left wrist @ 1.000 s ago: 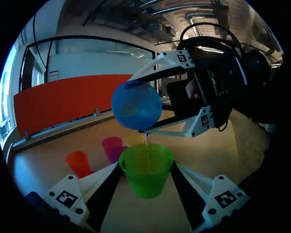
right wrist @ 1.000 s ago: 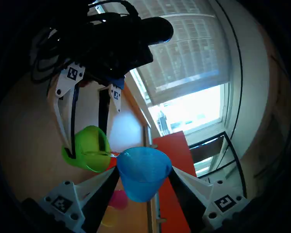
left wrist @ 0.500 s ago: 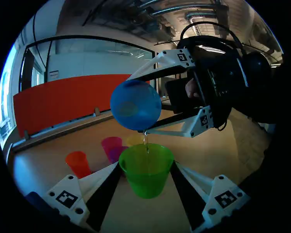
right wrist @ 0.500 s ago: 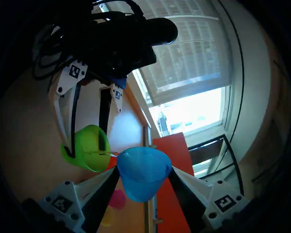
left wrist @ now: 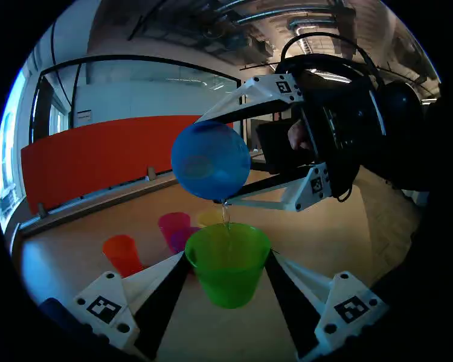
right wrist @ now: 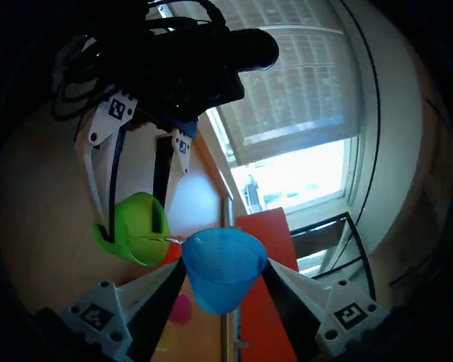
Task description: Pour water
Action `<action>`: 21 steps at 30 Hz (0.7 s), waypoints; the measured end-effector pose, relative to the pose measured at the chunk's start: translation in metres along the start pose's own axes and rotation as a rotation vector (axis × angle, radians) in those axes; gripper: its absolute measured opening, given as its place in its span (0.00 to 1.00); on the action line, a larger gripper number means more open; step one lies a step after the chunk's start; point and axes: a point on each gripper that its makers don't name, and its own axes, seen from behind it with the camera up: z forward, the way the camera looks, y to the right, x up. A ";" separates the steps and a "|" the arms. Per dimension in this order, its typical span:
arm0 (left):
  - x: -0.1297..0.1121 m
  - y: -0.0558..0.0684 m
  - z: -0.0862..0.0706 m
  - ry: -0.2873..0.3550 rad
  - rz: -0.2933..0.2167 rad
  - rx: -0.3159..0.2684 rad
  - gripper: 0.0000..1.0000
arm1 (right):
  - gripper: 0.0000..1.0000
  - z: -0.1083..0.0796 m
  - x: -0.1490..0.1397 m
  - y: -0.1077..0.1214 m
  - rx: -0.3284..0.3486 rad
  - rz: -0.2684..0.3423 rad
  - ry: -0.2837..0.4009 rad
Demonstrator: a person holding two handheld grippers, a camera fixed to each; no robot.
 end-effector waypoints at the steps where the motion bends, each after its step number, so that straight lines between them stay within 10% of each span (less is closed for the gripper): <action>1: 0.000 0.000 0.000 0.000 0.000 0.000 0.86 | 0.91 0.000 0.000 0.000 0.000 -0.001 0.000; 21: -0.001 0.001 0.001 -0.005 0.006 -0.003 0.86 | 0.90 0.000 0.003 -0.001 -0.002 -0.050 -0.002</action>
